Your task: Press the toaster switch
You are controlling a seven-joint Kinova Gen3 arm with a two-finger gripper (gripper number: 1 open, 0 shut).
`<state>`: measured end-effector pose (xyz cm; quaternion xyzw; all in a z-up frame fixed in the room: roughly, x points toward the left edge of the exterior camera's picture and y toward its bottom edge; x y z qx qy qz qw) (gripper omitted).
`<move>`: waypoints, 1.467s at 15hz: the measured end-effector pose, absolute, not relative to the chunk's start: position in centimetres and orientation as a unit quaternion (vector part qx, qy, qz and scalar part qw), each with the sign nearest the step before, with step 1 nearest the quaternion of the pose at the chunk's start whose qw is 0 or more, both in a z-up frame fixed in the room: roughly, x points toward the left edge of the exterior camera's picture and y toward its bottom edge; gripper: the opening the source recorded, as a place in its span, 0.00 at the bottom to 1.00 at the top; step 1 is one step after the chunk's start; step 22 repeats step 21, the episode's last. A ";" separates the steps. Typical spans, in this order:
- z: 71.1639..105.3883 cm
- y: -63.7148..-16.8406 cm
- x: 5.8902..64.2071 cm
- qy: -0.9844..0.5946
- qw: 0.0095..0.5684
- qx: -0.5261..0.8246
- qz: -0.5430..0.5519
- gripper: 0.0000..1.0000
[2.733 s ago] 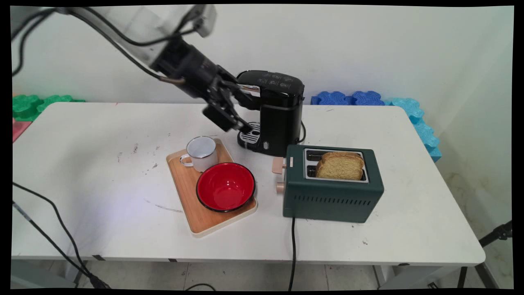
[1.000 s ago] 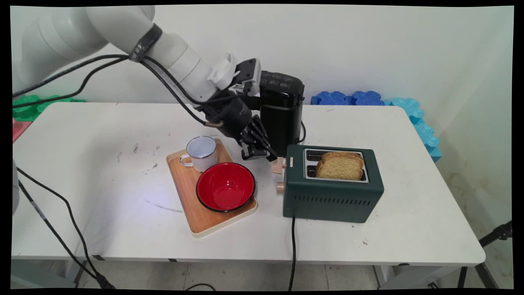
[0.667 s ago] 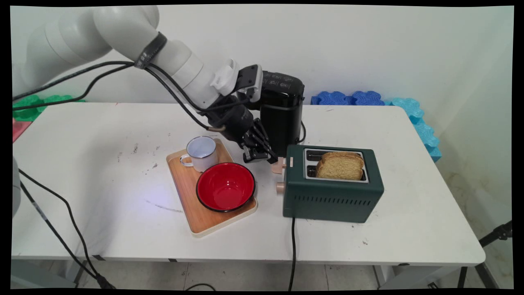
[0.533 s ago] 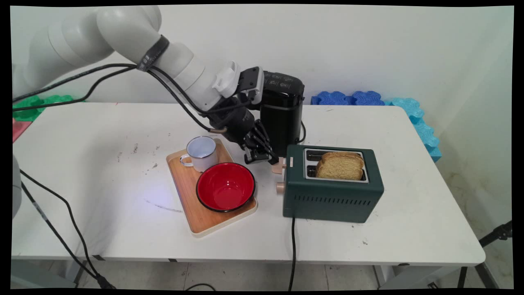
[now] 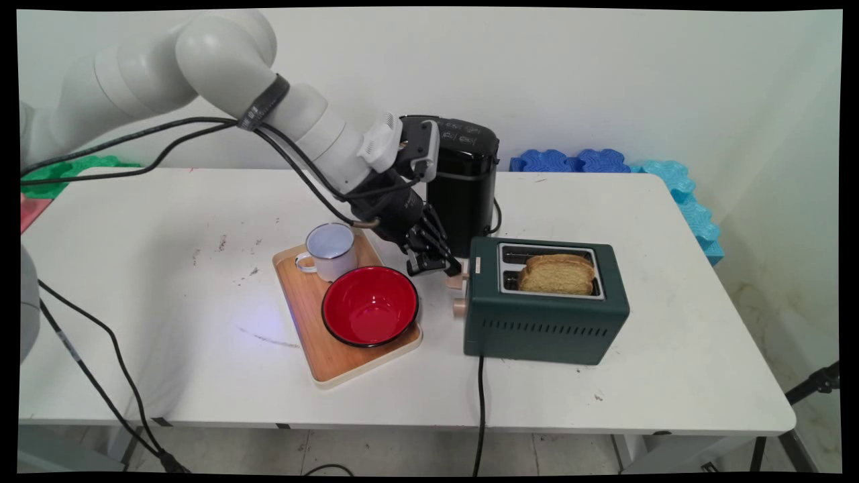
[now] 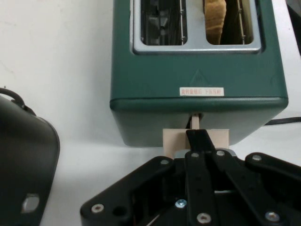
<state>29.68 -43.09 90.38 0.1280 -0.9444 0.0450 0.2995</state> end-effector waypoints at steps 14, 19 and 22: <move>87.5 -42.9 29.6 -0.947 0.292 0.128 0.042 0.00; 86.7 -42.8 29.6 -0.946 0.293 0.130 0.042 0.00; 86.5 -42.9 29.6 -0.946 0.293 0.131 0.043 0.00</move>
